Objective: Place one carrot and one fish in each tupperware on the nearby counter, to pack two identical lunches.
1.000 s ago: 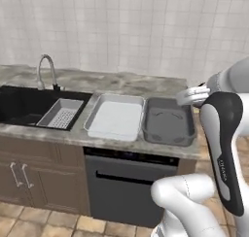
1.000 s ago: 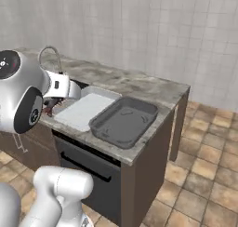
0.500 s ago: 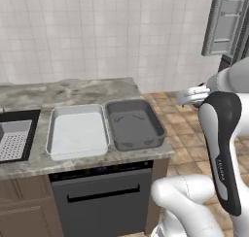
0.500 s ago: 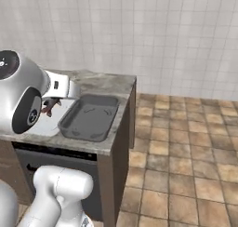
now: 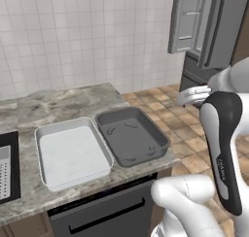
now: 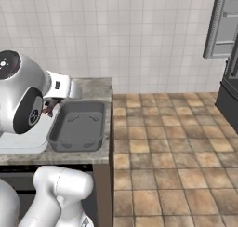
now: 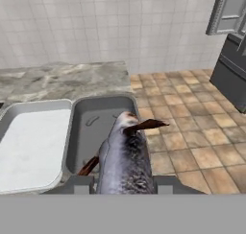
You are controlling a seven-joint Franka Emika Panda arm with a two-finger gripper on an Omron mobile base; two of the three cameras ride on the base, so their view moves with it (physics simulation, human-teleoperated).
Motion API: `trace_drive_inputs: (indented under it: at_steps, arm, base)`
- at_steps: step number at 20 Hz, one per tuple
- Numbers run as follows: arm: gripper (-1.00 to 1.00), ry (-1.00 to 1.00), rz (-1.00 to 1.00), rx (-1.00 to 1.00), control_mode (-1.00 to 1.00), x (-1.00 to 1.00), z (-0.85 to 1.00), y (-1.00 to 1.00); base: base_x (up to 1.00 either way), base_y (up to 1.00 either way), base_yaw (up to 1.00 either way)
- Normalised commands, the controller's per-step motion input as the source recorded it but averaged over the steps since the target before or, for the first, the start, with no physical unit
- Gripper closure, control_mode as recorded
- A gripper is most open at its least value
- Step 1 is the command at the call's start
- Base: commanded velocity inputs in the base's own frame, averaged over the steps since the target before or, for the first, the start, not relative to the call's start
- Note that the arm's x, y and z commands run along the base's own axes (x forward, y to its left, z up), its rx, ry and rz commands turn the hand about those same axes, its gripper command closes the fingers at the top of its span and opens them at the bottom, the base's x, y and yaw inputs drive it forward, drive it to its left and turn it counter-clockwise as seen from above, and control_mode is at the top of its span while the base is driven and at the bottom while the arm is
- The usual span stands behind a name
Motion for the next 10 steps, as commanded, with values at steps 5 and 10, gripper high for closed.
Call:
trace_drive_inputs:
  at_steps: [5, 10]
  arm:
    - [1.0, 0.0, -0.09, 0.0, -1.0, 0.2, -0.21, 0.1]
    - [1.0, 0.0, -0.06, 0.0, -1.0, 0.49, -0.54, 0.07]
  base:
    - [0.04, 0.07, -0.04]
    - [0.0, 0.0, 0.0]
